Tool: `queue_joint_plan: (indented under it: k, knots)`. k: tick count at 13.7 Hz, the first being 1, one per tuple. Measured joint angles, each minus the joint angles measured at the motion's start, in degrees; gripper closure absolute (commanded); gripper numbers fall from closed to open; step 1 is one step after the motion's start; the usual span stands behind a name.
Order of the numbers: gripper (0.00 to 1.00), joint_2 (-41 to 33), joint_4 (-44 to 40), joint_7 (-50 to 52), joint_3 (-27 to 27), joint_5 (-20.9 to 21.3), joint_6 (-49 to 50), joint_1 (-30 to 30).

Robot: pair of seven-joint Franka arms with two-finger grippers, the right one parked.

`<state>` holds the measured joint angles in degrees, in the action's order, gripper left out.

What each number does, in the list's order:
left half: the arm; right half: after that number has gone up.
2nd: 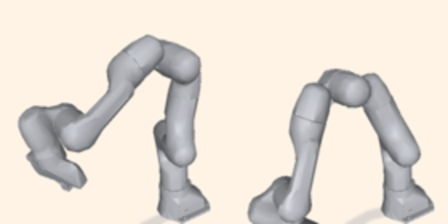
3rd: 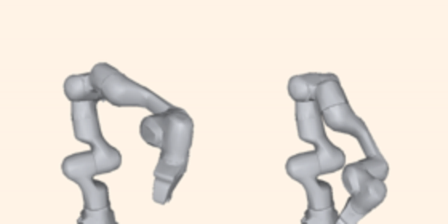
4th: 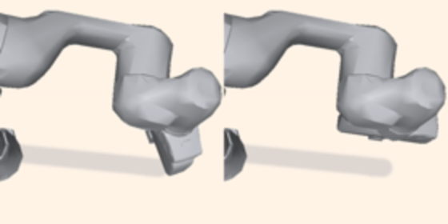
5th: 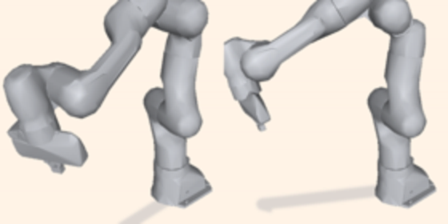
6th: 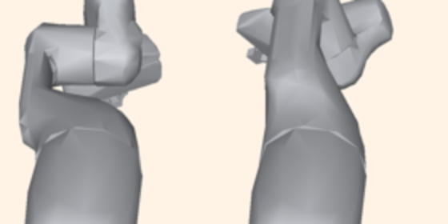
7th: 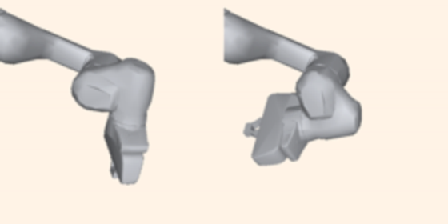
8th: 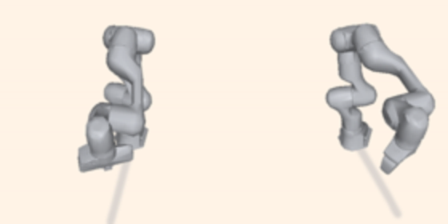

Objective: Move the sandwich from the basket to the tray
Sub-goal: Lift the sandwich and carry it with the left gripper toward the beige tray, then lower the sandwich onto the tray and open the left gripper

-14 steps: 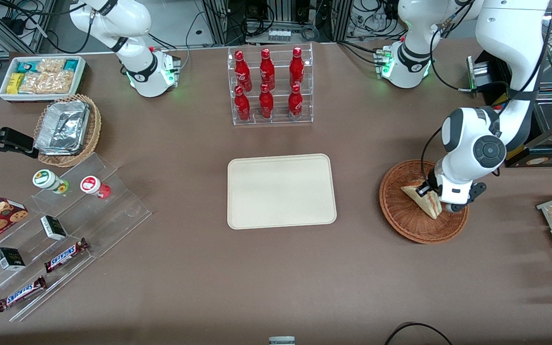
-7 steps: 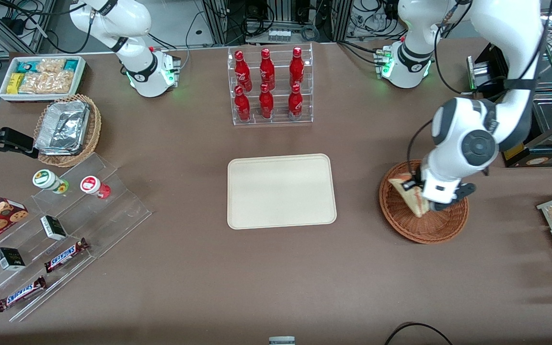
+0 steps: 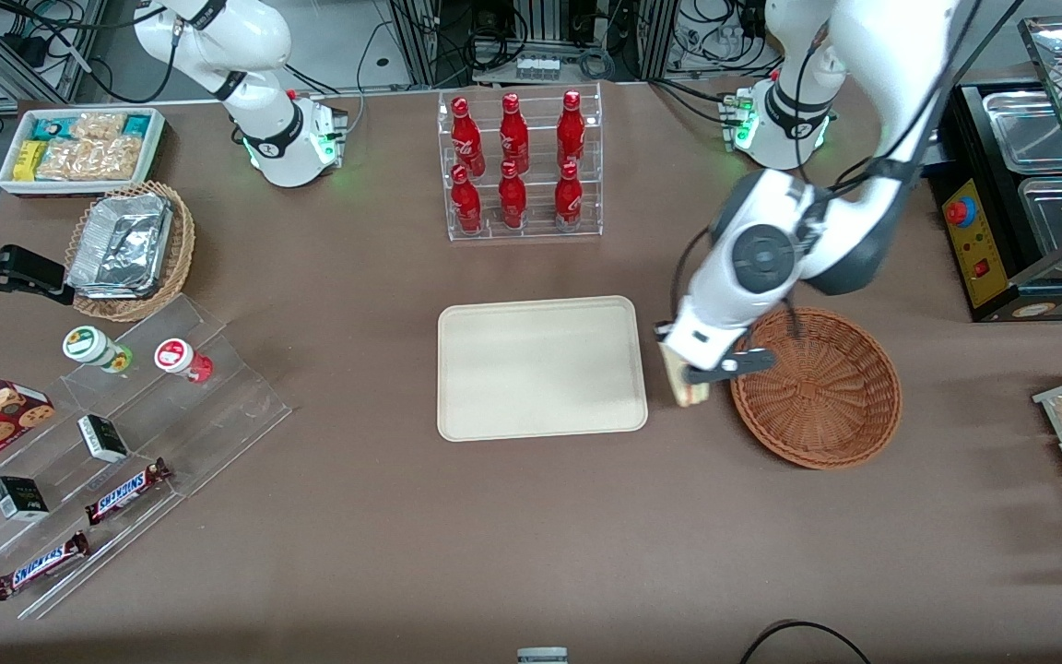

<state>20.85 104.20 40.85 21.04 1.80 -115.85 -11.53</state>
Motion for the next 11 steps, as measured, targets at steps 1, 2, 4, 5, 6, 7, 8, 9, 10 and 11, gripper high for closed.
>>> queue_joint_plan:
  k: [1,2,4,5,6,7,8,9,10,11]
  knots:
    - [1.0,2.4,-3.0,0.4,0.0,0.0,1.1,-1.9]
    - [1.0,4.7,-5.8,1.2,0.0,0.0,1.5,-3.8]
    - [1.0,8.9,-9.9,3.5,0.0,0.4,1.6,-7.2]
    - [1.0,10.9,-11.8,4.6,0.0,1.3,1.6,-8.9]
    - [1.0,12.8,-13.7,6.2,0.0,2.3,1.6,-10.5]
    - [1.0,14.7,-15.7,7.7,-0.1,3.1,1.6,-11.9]
    - [1.0,16.6,-17.8,9.1,-0.1,3.7,1.6,-13.2]
    - [1.0,18.4,-19.7,10.3,-0.1,4.6,1.6,-14.6]
    - [1.0,19.9,-21.2,11.8,-0.1,6.0,1.6,-15.7]
    - [1.0,21.2,-22.3,13.1,-0.2,7.4,1.6,-16.6]
